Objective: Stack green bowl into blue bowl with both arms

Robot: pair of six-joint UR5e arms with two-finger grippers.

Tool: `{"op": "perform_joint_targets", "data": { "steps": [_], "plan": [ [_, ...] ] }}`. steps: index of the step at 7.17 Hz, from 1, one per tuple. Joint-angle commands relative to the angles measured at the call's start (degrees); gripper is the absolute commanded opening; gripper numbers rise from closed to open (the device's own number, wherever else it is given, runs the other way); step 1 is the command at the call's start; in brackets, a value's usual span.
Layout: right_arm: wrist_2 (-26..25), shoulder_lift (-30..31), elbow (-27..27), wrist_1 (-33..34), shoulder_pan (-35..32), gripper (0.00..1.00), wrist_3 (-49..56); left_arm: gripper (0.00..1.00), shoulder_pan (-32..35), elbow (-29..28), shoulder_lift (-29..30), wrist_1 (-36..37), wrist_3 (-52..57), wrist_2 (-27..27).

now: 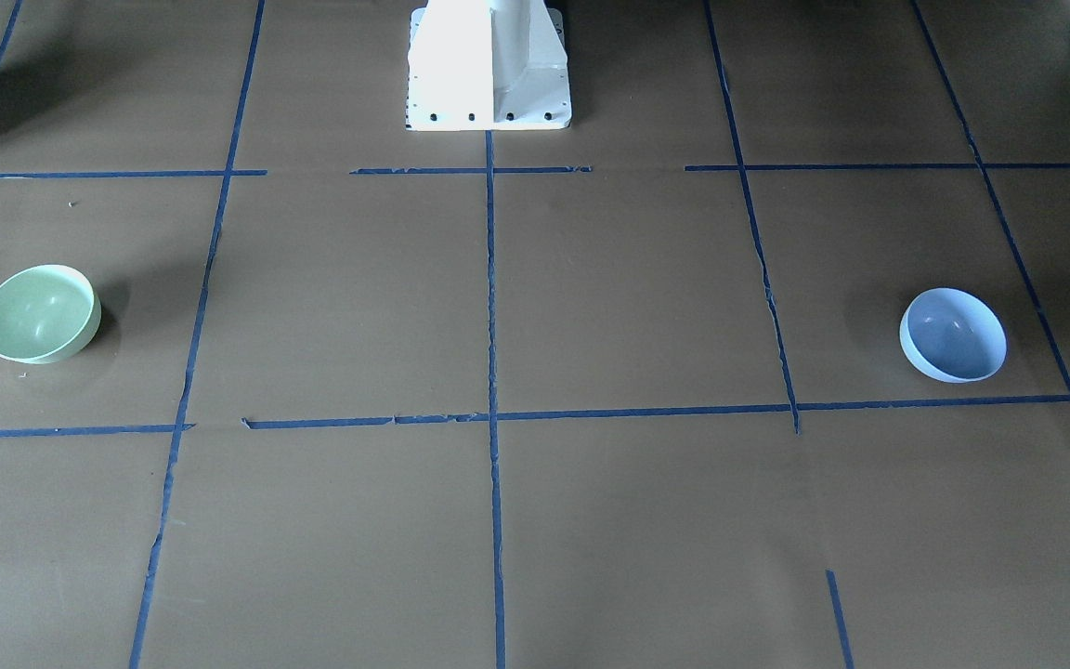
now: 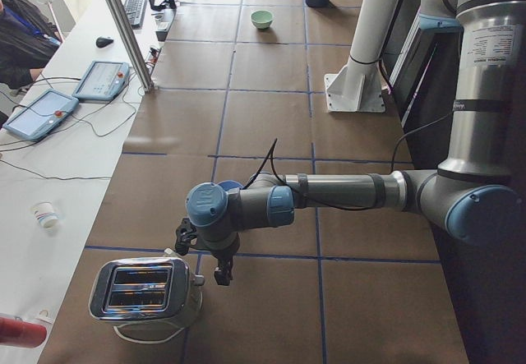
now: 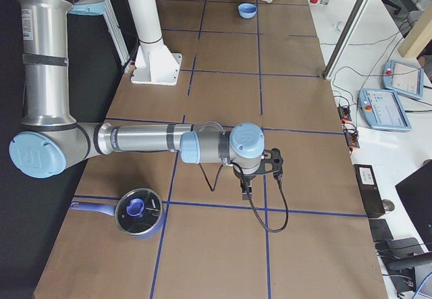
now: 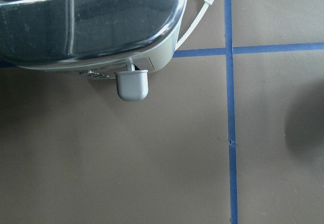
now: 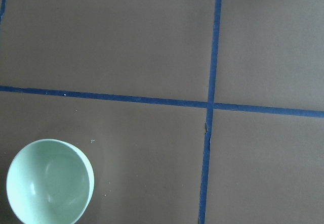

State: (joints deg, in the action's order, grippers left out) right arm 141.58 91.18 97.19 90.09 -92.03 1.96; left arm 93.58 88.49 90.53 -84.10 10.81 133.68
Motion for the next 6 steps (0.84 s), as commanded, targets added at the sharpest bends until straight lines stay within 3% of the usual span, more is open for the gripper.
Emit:
{"op": "perform_joint_targets", "data": {
  "steps": [1, 2, 4, 6],
  "plan": [
    [0.01, 0.75, 0.28, -0.35, 4.55, 1.00, -0.20, 1.00, 0.02, 0.28, 0.00, -0.02, 0.00, 0.00],
    [-0.08, 1.71, 0.71, -3.23, 6.67, 1.00, -5.94, 1.00, 0.02, 0.37, 0.00, -0.02, 0.00, 0.00],
    [-2.79, 6.37, -0.07, -25.73, 15.27, 1.00, -29.43, 1.00, 0.02, 0.37, -0.43, -2.11, -0.17, 0.00],
    [-11.71, 7.17, -2.52, -41.24, 27.99, 1.00, -50.64, 1.00, 0.02, 0.37, -0.61, -2.21, -0.17, 0.00]
  ]
}}
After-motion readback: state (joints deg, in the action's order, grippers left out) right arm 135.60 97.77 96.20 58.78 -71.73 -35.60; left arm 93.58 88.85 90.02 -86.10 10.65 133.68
